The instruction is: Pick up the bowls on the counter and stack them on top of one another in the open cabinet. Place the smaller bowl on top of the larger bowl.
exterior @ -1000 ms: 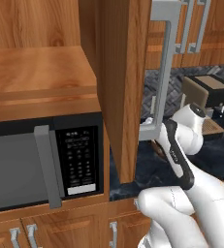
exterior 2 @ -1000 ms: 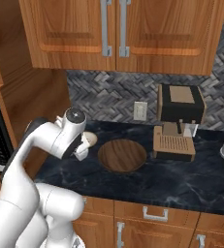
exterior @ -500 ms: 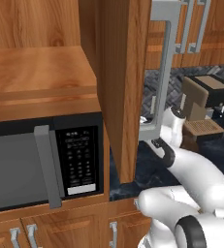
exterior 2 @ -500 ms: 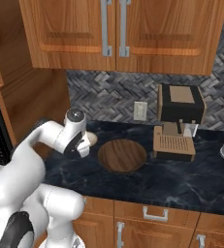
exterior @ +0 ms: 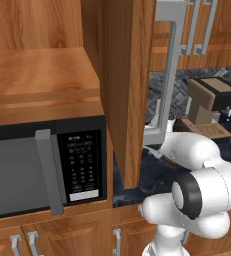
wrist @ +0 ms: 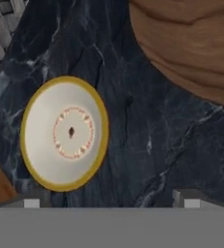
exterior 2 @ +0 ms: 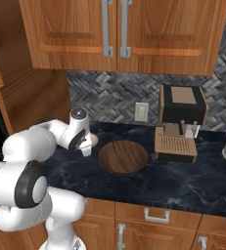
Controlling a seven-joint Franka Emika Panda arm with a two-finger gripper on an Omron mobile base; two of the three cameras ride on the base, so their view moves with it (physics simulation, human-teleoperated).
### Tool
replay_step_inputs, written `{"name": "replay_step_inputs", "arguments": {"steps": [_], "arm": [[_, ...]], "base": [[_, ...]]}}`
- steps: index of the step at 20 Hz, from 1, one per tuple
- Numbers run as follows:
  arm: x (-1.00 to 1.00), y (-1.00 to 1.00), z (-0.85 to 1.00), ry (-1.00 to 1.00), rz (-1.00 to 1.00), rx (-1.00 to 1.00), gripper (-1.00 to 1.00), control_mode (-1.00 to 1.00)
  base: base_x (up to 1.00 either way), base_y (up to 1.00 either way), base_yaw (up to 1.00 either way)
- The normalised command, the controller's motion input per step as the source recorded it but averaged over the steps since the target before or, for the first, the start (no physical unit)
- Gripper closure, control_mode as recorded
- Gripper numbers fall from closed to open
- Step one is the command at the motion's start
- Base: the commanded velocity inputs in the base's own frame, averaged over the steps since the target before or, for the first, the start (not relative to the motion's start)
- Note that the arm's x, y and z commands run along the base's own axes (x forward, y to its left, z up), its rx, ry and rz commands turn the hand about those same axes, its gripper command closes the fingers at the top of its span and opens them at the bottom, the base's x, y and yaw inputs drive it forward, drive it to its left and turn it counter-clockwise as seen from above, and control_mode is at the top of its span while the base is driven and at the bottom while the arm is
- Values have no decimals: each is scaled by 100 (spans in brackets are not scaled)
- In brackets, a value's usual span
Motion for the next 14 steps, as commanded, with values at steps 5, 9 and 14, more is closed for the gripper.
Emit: {"name": "replay_step_inputs", "arguments": {"steps": [5,9,14], "arm": [[51,0,-30,13,-7,0,-100,-100],[39,0,-39,11,-5,0,-100,-100],[13,0,-17,2,-1,-1,-100,-100]], "base": [[0,0,0],[0,0,0],[0,0,0]]}}
